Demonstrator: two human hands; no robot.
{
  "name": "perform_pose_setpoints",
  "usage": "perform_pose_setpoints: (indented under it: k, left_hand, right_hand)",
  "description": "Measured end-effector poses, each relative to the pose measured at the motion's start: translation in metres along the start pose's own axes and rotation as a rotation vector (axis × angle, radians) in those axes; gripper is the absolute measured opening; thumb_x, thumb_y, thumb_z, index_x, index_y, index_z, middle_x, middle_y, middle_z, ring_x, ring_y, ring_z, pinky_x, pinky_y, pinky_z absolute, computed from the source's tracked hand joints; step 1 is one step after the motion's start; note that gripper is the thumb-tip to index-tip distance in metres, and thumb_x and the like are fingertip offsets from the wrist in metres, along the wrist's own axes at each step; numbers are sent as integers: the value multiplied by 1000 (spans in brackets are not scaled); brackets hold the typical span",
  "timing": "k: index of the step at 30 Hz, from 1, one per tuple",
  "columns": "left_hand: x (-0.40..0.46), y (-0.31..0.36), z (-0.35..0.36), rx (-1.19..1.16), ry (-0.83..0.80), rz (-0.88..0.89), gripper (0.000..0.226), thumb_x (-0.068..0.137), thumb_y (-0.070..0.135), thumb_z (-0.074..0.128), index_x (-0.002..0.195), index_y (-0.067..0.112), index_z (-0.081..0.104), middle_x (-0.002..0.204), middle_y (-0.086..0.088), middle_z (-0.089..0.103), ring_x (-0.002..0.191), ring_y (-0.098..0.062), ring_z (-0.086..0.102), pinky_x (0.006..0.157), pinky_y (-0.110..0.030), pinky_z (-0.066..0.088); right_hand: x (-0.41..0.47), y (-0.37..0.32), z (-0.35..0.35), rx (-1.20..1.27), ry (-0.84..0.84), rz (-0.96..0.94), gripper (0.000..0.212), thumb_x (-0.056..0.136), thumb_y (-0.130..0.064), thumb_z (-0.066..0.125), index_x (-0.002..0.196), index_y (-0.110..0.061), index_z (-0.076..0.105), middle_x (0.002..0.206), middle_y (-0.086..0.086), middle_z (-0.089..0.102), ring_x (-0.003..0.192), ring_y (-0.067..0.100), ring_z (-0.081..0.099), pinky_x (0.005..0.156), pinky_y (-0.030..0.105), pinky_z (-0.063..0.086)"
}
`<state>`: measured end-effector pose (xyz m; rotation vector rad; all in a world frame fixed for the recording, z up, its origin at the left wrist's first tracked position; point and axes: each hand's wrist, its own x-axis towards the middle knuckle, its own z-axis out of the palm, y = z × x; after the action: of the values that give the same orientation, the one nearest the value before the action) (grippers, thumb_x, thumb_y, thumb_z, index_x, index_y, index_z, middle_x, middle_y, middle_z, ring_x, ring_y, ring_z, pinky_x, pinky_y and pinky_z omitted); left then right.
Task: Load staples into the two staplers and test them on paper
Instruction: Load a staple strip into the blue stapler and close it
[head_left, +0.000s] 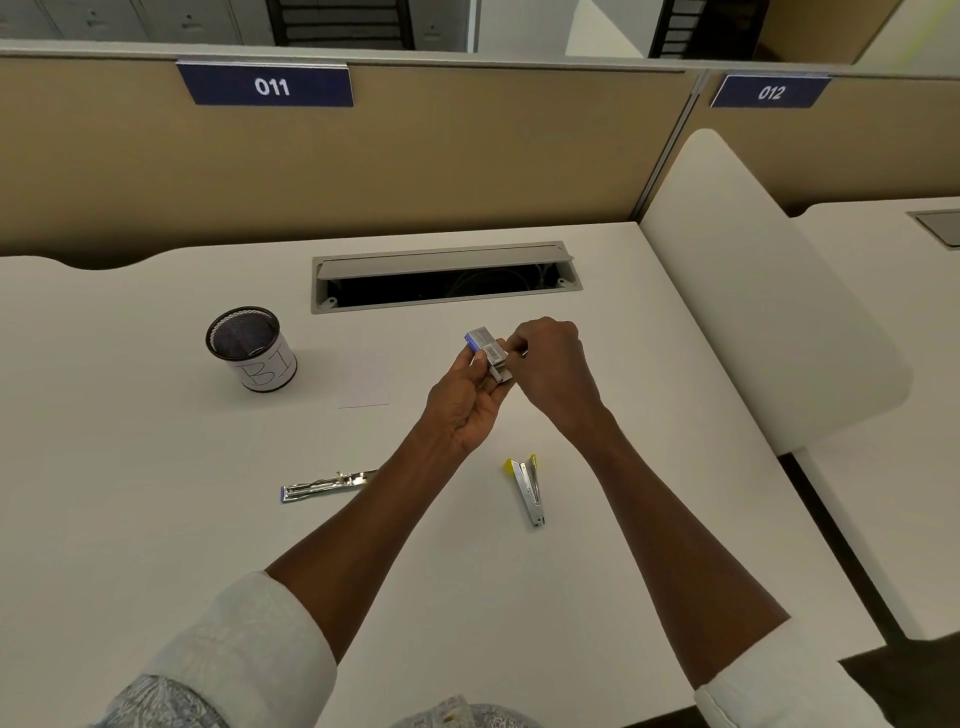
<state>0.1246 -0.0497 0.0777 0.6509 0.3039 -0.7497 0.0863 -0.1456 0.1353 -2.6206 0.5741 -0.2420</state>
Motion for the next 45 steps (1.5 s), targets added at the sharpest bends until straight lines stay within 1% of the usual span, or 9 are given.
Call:
perform_pose_setpoints:
  k: [8, 12, 15, 18, 25, 34, 38, 42, 45]
  left_hand:
    - [0, 1, -1, -12, 6, -25, 46, 105, 11, 34, 151, 9, 30, 145, -19, 47, 120, -36, 56, 101, -46, 44]
    - [0, 4, 1, -9, 5, -30, 45, 106, 11, 33, 151, 8, 29, 145, -19, 47, 124, -36, 53, 100, -45, 44]
    - [0, 5, 2, -20, 8, -35, 44, 106, 11, 33, 150, 7, 30, 144, -20, 48, 125, -37, 52, 100, -46, 45]
    - [1, 4, 1, -29, 13, -41, 44, 106, 11, 33, 149, 7, 31, 143, -20, 49, 131, -39, 49, 103, -47, 43]
    - [2, 4, 1, -48, 24, -47, 44, 105, 9, 34, 149, 6, 31, 143, -20, 49, 132, -37, 47, 105, -47, 41]
    - [2, 3, 2, -49, 9, -49, 43, 105, 9, 35, 148, 5, 32, 144, -22, 48, 132, -38, 47, 106, -47, 39]
    - [1, 2, 4, -47, -2, -53, 44, 105, 9, 36, 148, 5, 33, 137, -21, 53, 132, -36, 48, 108, -45, 40]
    - [2, 4, 4, -71, -16, -57, 45, 104, 11, 39, 148, 3, 33, 125, -20, 60, 125, -36, 54, 107, -45, 42]
    - [0, 8, 5, -99, -18, -47, 47, 103, 11, 41, 148, 1, 32, 117, -20, 62, 109, -33, 61, 95, -42, 50]
  right_hand:
    - [1, 13, -3, 283, 236, 73, 14, 90, -5, 59, 94, -5, 73, 92, 7, 74, 74, 16, 68, 76, 32, 58]
    - [4, 22, -3, 649, 113, 290, 23, 91, 1, 49, 87, -8, 70, 79, 0, 67, 59, 10, 69, 72, 28, 60]
    - [3, 28, -4, 1159, -15, 508, 27, 90, 8, 44, 85, -2, 68, 80, 11, 64, 66, 17, 65, 72, 29, 58]
    - [-2, 34, 0, 1361, -54, 621, 24, 89, 6, 42, 87, 4, 65, 75, 14, 59, 65, 20, 57, 64, 27, 55]
    - [-7, 39, 10, 973, -148, 576, 28, 81, -30, 74, 71, -7, 60, 58, 1, 49, 49, 13, 40, 50, 26, 37]
    - [-10, 32, 21, 721, -26, 375, 18, 78, -28, 78, 80, -11, 73, 72, 1, 68, 60, 11, 54, 58, 26, 43]
    - [-12, 28, 28, 554, 133, 193, 11, 82, -23, 75, 81, -14, 69, 73, -12, 67, 61, -1, 59, 58, 10, 45]
    - [-16, 30, 30, 460, 212, 13, 13, 85, -19, 73, 84, -6, 72, 77, 0, 71, 61, 7, 56, 60, 16, 45]
    - [-19, 31, 29, 424, 237, -115, 13, 87, -19, 71, 90, -7, 75, 78, 5, 71, 63, 10, 53, 59, 12, 40]
